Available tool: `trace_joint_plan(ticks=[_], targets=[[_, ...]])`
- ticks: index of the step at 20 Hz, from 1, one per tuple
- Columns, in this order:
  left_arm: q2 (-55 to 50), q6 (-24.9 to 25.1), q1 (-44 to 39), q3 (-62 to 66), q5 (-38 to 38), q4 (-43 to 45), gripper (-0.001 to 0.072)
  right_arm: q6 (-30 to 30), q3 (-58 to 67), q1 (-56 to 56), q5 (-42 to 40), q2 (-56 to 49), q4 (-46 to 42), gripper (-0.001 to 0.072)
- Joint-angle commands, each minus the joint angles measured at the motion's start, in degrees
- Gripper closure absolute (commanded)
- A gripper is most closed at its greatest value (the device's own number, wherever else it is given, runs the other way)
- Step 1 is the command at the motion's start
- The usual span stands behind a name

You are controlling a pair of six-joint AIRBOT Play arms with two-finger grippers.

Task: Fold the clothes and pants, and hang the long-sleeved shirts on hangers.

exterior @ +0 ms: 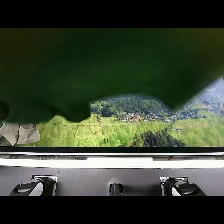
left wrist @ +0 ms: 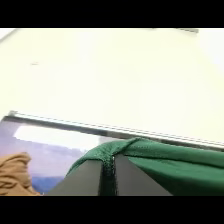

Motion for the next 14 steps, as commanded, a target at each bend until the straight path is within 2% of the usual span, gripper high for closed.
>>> trace_joint_plan(ticks=[1,5,8,11,14], targets=[[-0.6,-1.7,0.0,0.8,-5.0,2.5,0.0693,1.8,0.0,0.0,5.5,-1.7,-1.4,0.0679],[-11.5,3.2,0.0,-2.7,-10.4,-5.7,0.0692,2.7,-4.3,0.0,9.4,-10.8,-0.8,0.0679],[-23.2,5.3,-1.3,-9.1,-9.5,-8.6,0.0692,2.7,-10.4,0.0,9.5,-19.6,-1.1,0.0679],[-37.8,8.3,-4.8,-11.7,-4.9,-8.6,0.0692,2.7,-12.1,0.0,9.3,-31.5,-4.9,0.0679],[-52.2,9.5,-8.0,-11.5,8.0,-8.6,0.0692,6.4,-12.1,0.0,4.2,-44.8,-11.0,0.0679]])
